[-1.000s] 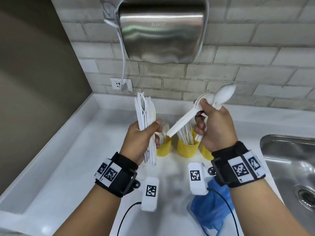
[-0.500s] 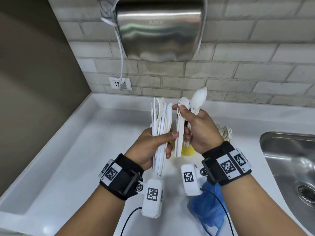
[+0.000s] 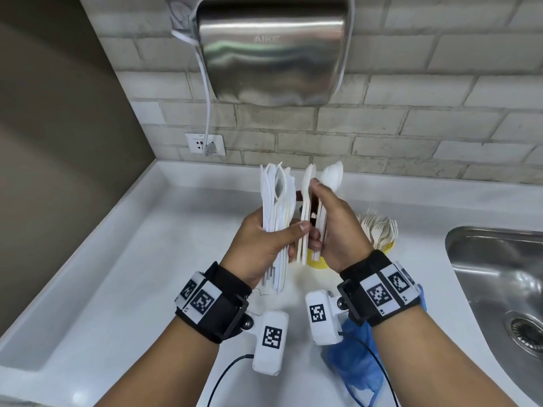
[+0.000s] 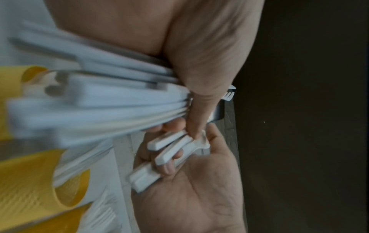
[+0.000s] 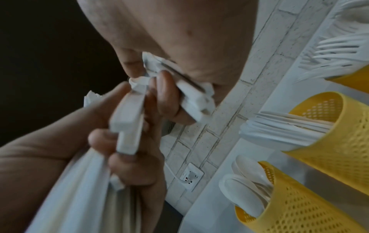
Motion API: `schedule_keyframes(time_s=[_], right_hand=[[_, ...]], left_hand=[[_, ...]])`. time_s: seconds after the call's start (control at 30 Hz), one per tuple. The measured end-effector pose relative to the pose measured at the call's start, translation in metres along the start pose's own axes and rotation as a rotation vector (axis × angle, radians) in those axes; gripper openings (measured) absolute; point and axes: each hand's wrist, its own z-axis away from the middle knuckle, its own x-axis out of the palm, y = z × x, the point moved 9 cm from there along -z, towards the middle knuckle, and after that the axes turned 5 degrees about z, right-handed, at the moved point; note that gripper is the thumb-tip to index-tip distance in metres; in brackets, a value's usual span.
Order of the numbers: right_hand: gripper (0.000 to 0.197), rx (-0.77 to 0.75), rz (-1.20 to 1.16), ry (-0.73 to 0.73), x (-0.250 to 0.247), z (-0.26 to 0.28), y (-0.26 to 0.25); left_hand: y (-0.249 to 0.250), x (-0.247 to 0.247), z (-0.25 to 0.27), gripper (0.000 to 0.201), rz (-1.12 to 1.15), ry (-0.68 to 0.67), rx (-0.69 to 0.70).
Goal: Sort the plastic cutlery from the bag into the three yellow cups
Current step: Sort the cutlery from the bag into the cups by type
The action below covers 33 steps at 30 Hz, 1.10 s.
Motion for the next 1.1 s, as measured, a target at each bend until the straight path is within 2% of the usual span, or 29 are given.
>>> schedule_keyframes(time_s=[0.1,0.17,0.37,0.43,0.5,0.6,0.67,0.83,0.93,1.0,1.1], right_hand=[[0.053,-0.008,0.04,-0.048,0.004,-0.001,0.001],[0.055,-0.053,0.079,-0.013,0.003,-0.003,-0.002],[0.045,-0.204,0.109,0.082,0.0,-0.003,-0.011],[0.04,-0.255,0.068,0.121,-0.001,-0.002,-0.015],[0.043,-0.309,-0.002,0.182,-0.006,-0.001,-0.022],[0.039,-0.384,-0.029,0.326,-0.027,0.004,-0.037],[0.042,-0.453,0.034,0.385,-0.038,0.01,-0.052],[0.049,-0.646,0.218,0.38,-0.036,0.031,-0.092],[0.038,-0.742,0.291,0.339,-0.022,0.047,-0.113],[0.023,-0.774,0.437,0.314,-0.01,0.056,-0.122],[0.022,-0.809,0.791,0.28,0.009,0.063,-0.124]], left_hand=[[0.008,-0.003,-0.002,0.02,-0.119,0.056,0.042],[0.014,-0.004,-0.003,0.019,-0.221,0.089,0.079],[0.027,-0.009,-0.002,0.023,-0.43,0.195,0.186],[0.03,-0.008,0.0,0.026,-0.459,0.214,0.228],[0.03,-0.007,0.002,0.03,-0.461,0.223,0.241],[0.029,-0.012,0.003,0.034,-0.562,0.259,0.246],[0.032,-0.019,0.005,0.035,-0.687,0.312,0.262],[0.038,-0.024,0.008,0.037,-0.918,0.392,0.259],[0.041,-0.023,0.009,0.032,-0.996,0.419,0.26],[0.04,-0.022,0.008,0.033,-1.027,0.422,0.245],[0.042,-0.02,0.008,0.032,-1.064,0.413,0.267]])
